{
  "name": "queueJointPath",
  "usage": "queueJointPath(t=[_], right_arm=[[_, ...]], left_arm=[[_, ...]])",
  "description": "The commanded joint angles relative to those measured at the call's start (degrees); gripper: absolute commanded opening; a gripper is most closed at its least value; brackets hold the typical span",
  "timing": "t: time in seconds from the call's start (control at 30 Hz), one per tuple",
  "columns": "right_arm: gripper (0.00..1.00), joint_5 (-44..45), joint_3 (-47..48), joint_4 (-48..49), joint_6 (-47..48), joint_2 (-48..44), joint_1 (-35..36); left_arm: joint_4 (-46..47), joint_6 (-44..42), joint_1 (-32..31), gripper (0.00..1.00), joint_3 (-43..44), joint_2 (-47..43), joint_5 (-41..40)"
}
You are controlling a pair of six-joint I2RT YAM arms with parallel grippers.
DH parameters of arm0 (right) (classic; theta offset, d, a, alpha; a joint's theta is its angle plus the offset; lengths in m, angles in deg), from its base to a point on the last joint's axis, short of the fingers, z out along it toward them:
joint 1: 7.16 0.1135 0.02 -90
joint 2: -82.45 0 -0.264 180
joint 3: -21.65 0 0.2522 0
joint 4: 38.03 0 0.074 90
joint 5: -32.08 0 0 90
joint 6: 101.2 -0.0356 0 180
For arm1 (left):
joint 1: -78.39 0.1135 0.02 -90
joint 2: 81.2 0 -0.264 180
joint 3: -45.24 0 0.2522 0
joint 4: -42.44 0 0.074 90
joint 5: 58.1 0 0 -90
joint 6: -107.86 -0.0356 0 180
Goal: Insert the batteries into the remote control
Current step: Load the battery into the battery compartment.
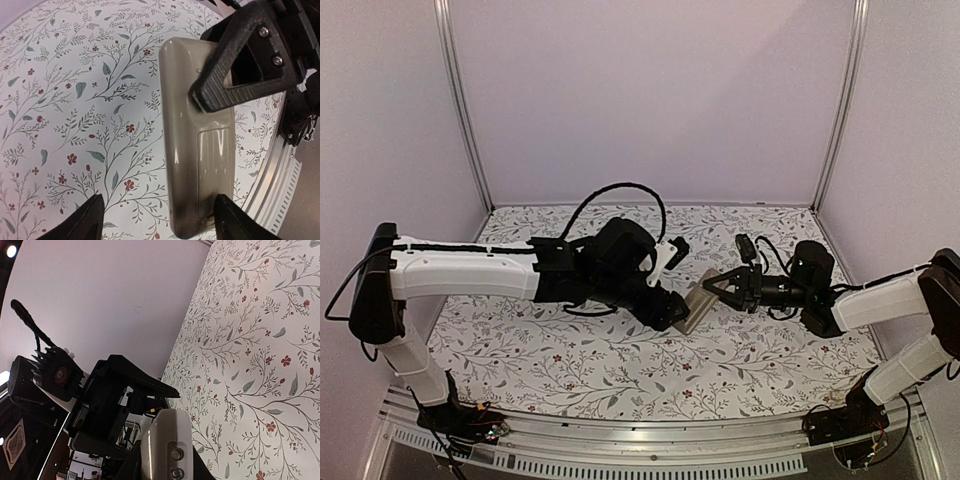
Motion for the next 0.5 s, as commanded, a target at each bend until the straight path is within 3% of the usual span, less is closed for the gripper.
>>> queueJointPath(t=[0.0,0.47], right_arm=[[0.00,-2.8,1.2,10.1,-4.3,-1.2,0.3],[0.00,-3.1,1.3,10.8,-6.2,-2.5,-1.8]], left_arm=[[-4.2,-0.6,0.4,0.75,-0.3,3.5,-1.9],[-6.2,-4.8,-1.1,0.73,-2.4,3.3,0.9]])
